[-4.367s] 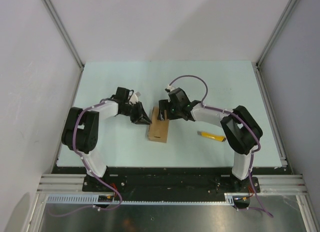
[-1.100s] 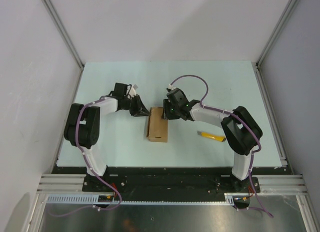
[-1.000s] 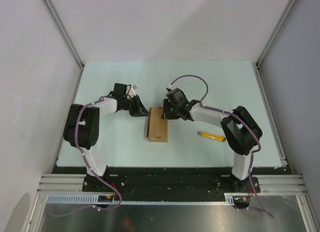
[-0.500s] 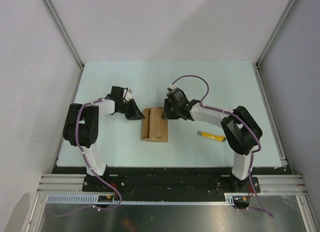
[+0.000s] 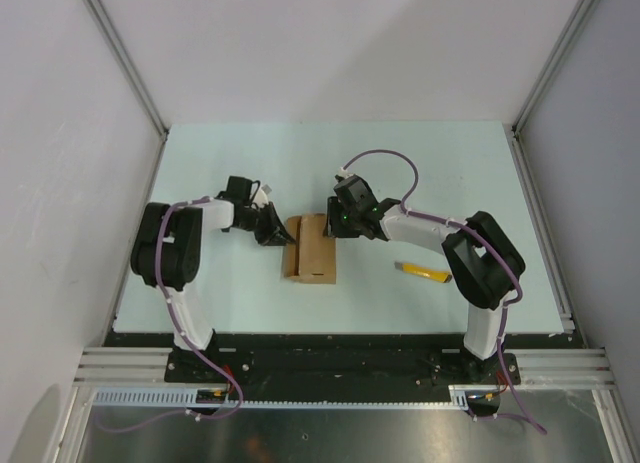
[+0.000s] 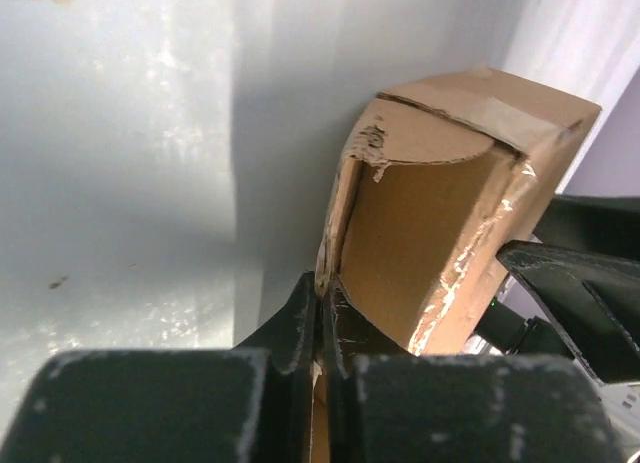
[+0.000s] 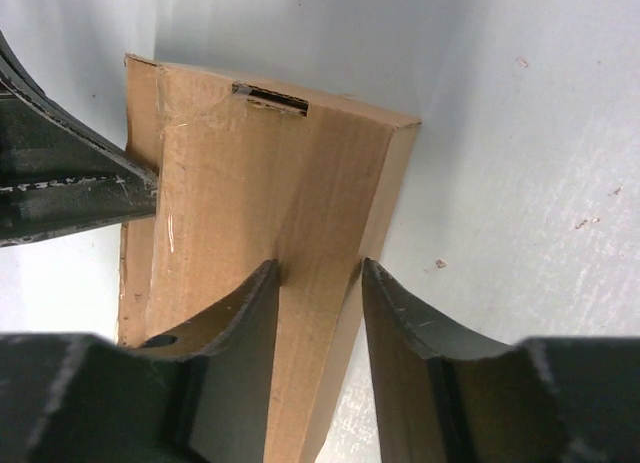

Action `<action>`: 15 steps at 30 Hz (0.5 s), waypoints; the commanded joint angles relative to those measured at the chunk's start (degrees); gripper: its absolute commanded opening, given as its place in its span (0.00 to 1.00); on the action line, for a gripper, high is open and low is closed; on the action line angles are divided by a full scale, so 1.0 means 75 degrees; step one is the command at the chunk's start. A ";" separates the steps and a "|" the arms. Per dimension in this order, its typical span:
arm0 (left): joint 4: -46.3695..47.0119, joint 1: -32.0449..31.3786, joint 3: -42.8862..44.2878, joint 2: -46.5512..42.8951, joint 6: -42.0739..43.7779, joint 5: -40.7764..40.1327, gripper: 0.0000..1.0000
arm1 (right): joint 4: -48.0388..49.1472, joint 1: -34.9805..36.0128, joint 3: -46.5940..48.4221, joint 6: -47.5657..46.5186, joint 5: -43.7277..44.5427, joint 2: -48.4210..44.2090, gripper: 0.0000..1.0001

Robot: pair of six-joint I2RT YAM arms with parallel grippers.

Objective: Unpack the express box

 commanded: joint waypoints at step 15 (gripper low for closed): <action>-0.0510 -0.0099 -0.0388 -0.2490 -0.0870 0.0149 0.00 | -0.0622 0.0364 0.0037 -0.0989 0.1276 -0.1703 0.87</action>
